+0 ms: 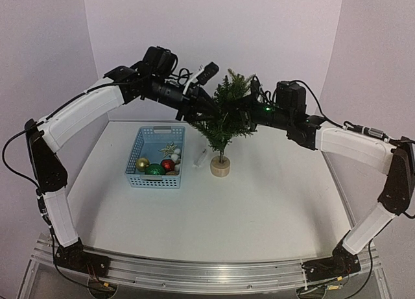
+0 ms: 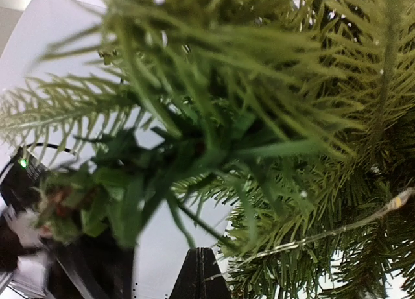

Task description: Decorate the small christmas tree

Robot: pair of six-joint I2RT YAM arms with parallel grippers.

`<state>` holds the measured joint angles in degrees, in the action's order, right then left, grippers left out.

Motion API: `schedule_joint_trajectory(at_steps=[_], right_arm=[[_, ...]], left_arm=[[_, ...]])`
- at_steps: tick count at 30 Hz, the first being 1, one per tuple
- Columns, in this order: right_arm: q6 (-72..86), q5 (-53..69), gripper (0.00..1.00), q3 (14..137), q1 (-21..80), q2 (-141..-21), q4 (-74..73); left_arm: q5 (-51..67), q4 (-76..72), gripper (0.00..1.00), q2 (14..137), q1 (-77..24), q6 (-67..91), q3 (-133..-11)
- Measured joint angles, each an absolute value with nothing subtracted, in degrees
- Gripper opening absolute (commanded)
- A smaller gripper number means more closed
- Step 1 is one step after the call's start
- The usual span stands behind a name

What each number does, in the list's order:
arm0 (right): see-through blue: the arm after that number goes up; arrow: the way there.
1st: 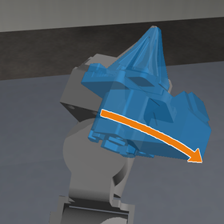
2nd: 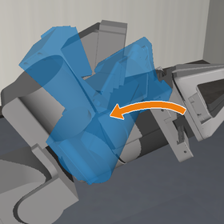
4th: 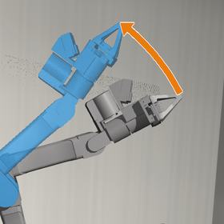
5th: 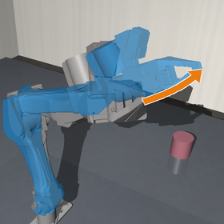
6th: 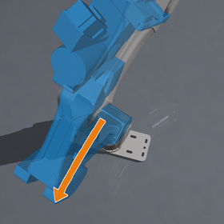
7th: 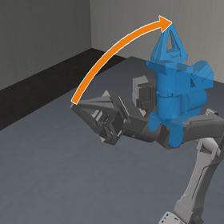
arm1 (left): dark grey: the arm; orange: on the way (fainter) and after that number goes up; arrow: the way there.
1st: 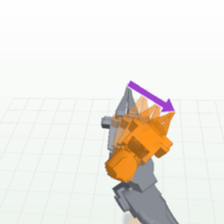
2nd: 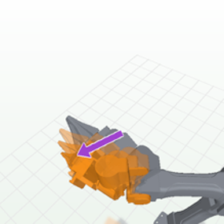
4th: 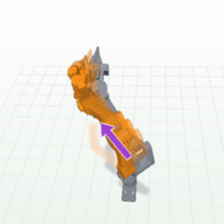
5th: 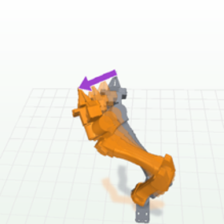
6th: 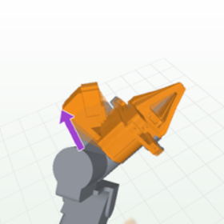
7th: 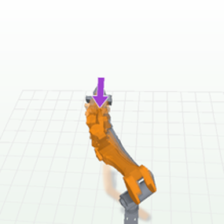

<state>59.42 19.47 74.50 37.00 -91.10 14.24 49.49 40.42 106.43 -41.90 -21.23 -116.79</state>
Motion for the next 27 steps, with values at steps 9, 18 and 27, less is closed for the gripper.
schedule_joint_trajectory(at_steps=[9,18,27], right_arm=[[60.4,18.4,0.0,74.5,37.7,-91.3,15.8],[60.6,18.0,0.0,74.5,38.1,-91.3,17.2],[60.7,18.0,0.0,74.5,38.1,-91.8,18.1]], left_arm=[[41.5,36.6,0.41,106.4,-43.4,-21.2,-107.7],[41.2,32.1,0.18,106.4,-43.9,-19.4,-105.9],[41.8,32.7,0.0,106.4,-43.9,-18.1,-106.5]])
